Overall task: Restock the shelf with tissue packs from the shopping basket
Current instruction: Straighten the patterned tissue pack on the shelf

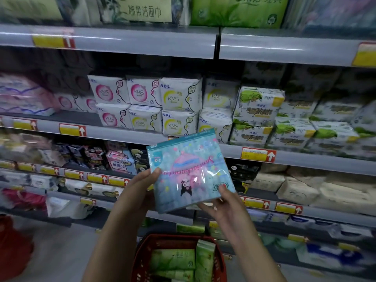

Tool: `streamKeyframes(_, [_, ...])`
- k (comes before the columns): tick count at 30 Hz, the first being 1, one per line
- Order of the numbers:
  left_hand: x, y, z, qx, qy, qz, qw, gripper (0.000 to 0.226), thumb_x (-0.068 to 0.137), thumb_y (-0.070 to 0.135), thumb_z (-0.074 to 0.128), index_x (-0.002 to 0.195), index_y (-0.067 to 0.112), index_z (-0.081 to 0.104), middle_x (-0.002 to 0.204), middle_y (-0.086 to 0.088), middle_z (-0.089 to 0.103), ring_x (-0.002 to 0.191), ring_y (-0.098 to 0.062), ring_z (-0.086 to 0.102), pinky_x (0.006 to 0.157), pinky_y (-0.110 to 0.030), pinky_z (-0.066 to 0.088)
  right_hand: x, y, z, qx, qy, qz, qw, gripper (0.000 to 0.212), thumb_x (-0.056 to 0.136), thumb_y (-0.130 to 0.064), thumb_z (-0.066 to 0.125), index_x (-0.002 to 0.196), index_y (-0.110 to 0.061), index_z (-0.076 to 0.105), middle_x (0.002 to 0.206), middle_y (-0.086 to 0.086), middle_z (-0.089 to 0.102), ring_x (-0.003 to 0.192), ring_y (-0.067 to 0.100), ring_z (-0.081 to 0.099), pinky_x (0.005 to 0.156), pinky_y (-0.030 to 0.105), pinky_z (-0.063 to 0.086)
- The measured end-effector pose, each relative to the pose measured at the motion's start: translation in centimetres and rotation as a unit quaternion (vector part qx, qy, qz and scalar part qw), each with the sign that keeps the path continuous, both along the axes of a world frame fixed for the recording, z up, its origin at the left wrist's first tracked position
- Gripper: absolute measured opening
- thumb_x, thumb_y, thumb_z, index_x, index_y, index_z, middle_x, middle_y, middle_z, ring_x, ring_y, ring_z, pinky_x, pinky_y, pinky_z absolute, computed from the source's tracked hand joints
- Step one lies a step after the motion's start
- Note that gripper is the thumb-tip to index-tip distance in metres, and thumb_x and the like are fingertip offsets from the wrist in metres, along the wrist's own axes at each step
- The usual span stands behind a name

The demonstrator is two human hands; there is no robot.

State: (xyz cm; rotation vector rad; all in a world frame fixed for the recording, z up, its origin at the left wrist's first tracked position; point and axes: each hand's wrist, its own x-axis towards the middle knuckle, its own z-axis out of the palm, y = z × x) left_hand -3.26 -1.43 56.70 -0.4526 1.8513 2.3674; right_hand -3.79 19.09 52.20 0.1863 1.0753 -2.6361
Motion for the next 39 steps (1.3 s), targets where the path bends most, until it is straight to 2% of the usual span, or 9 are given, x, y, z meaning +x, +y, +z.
streamKeyframes(3, [0.1, 0.2, 1.2, 0.005, 0.015, -0.013, 1.000, 0.019, 0.093, 0.030, 0.053, 0.099, 0.016, 0.065, 0.085, -0.004, 0.073, 0.067, -0.019, 0.070, 0.055, -0.029, 0.053, 0.0, 0.2, 1.2, 0.019, 0.013, -0.011, 1.000, 0.103, 0.039, -0.036, 0.095, 0.128, -0.006, 0.053, 0.111, 0.013, 0.068, 0.099, 0.027, 0.068, 0.076, 0.048, 0.057])
streamKeyframes(7, [0.2, 0.5, 2.4, 0.017, 0.022, -0.014, 1.000, 0.018, 0.092, 0.029, 0.055, 0.100, 0.014, 0.061, 0.090, -0.006, 0.072, 0.078, -0.023, 0.068, 0.054, -0.027, 0.050, 0.3, 0.6, 2.5, 0.020, 0.032, -0.028, 0.999, 0.099, 0.036, -0.035, 0.096, 0.123, -0.008, 0.056, 0.106, 0.011, 0.071, 0.097, 0.025, 0.069, 0.071, 0.046, 0.057])
streamKeyframes(11, [-0.1, 1.1, 3.7, 0.035, 0.017, -0.015, 0.999, 0.029, 0.093, 0.025, 0.055, 0.115, 0.006, 0.057, 0.110, -0.014, 0.071, 0.101, -0.032, 0.067, 0.075, -0.039, 0.049, 0.8, 1.2, 3.7, 0.010, 0.046, -0.051, 0.998, 0.099, 0.035, -0.035, 0.096, 0.122, -0.008, 0.057, 0.103, 0.011, 0.071, 0.095, 0.025, 0.070, 0.070, 0.045, 0.057])
streamKeyframes(16, [-0.8, 2.1, 4.0, 0.057, 0.012, -0.033, 0.998, 0.039, 0.090, 0.022, 0.059, 0.125, 0.007, 0.054, 0.111, -0.013, 0.071, 0.102, -0.030, 0.068, 0.089, -0.053, 0.052, 1.5, 2.1, 4.8, 0.009, 0.060, -0.093, 0.994, 0.093, 0.037, -0.035, 0.096, 0.118, -0.009, 0.060, 0.104, 0.012, 0.070, 0.097, 0.026, 0.069, 0.072, 0.044, 0.057])
streamKeyframes(24, [-0.6, 2.5, 3.8, 0.058, 0.021, -0.090, 0.994, 0.069, 0.070, 0.025, 0.079, 0.131, 0.012, 0.049, 0.116, -0.009, 0.070, 0.105, -0.026, 0.067, 0.093, -0.046, 0.050, 1.2, 3.5, 6.9, -0.033, 0.088, -0.141, 0.986, 0.022, 0.077, -0.020, 0.065, 0.097, -0.013, 0.068, 0.091, 0.005, 0.074, 0.093, 0.021, 0.066, 0.078, 0.040, 0.058])
streamKeyframes(29, [-0.4, 1.6, 4.4, 0.000, 0.048, -0.049, 0.998, 0.055, 0.081, 0.024, 0.068, 0.131, 0.016, 0.047, 0.120, -0.006, 0.063, 0.111, -0.021, 0.061, 0.099, -0.044, 0.046, -0.5, 4.2, 8.6, 0.066, 0.138, -0.109, 0.982, 0.055, 0.041, -0.041, 0.092, 0.088, -0.019, 0.076, 0.097, 0.005, 0.072, 0.090, 0.020, 0.068, 0.072, 0.034, 0.058])
streamKeyframes(34, [0.0, 0.7, 5.4, -0.024, 0.089, -0.065, 0.994, 0.064, 0.071, 0.031, 0.068, 0.131, 0.018, 0.049, 0.126, -0.002, 0.059, 0.115, -0.019, 0.057, 0.097, -0.040, 0.046, -2.7, 4.7, 11.1, 0.152, 0.139, -0.075, 0.976, 0.074, 0.046, -0.044, 0.090, 0.108, -0.011, 0.068, 0.117, 0.018, 0.066, 0.107, 0.034, 0.063, 0.094, 0.049, 0.050])
streamKeyframes(36, [0.1, 0.6, 5.6, -0.016, 0.095, -0.074, 0.993, 0.065, 0.064, 0.034, 0.072, 0.125, 0.021, 0.054, 0.121, -0.002, 0.064, 0.114, -0.020, 0.060, 0.100, -0.045, 0.046, -3.3, 4.6, 12.0, 0.185, 0.129, -0.064, 0.972, 0.071, 0.054, -0.038, 0.086, 0.114, -0.008, 0.061, 0.111, 0.015, 0.069, 0.100, 0.031, 0.067, 0.087, 0.045, 0.055])
streamKeyframes(39, [0.1, 0.7, 5.7, 0.015, 0.104, -0.100, 0.989, 0.075, 0.056, 0.037, 0.087, 0.123, 0.022, 0.056, 0.111, -0.004, 0.071, 0.105, -0.022, 0.067, 0.081, -0.040, 0.057, -3.9, 4.3, 13.1, 0.241, 0.142, -0.032, 0.960, 0.057, 0.064, -0.033, 0.081, 0.110, -0.010, 0.059, 0.093, 0.007, 0.072, 0.082, 0.021, 0.071, 0.068, 0.032, 0.058])
